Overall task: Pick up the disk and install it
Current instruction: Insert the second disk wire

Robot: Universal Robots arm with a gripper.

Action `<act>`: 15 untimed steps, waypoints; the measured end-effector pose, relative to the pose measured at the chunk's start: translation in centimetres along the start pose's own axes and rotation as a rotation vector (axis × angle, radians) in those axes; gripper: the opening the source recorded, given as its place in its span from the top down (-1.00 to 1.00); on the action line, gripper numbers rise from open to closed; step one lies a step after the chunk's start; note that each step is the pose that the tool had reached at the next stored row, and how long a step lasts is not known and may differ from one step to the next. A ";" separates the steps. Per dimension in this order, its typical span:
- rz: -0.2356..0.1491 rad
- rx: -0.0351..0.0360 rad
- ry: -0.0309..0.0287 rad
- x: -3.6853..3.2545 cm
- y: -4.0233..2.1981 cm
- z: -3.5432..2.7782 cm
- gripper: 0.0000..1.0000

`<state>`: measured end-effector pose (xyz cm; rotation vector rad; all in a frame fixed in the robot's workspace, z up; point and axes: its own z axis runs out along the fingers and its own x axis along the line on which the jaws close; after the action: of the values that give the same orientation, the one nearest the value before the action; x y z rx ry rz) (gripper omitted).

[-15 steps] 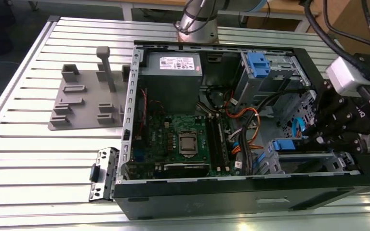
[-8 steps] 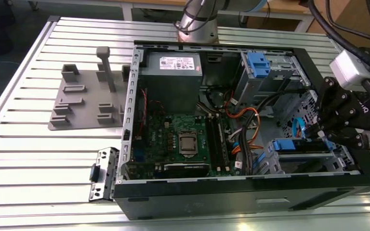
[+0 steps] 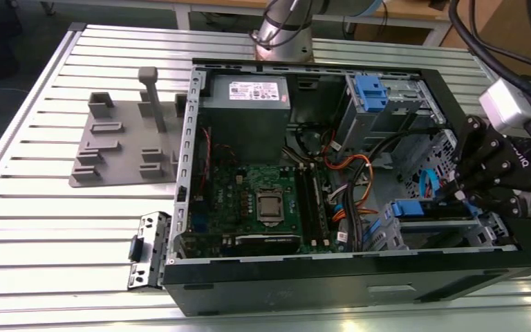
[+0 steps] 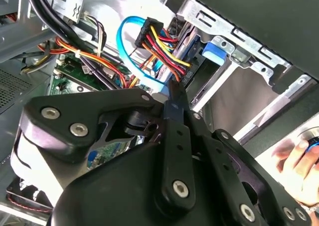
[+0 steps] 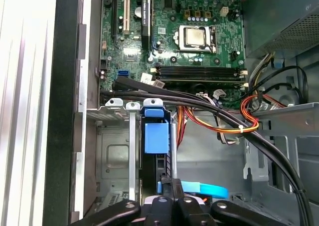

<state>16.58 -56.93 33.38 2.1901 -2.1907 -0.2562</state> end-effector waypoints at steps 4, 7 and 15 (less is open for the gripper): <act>0.000 -0.0033 0.0013 0.11 -0.07 0.28 0.80; 0.000 -0.0041 0.0000 0.14 -0.17 0.37 0.80; 0.000 -0.0039 0.0002 0.00 -0.87 -1.08 0.80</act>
<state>17.59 -57.03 34.32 2.1876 -2.1886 -0.2600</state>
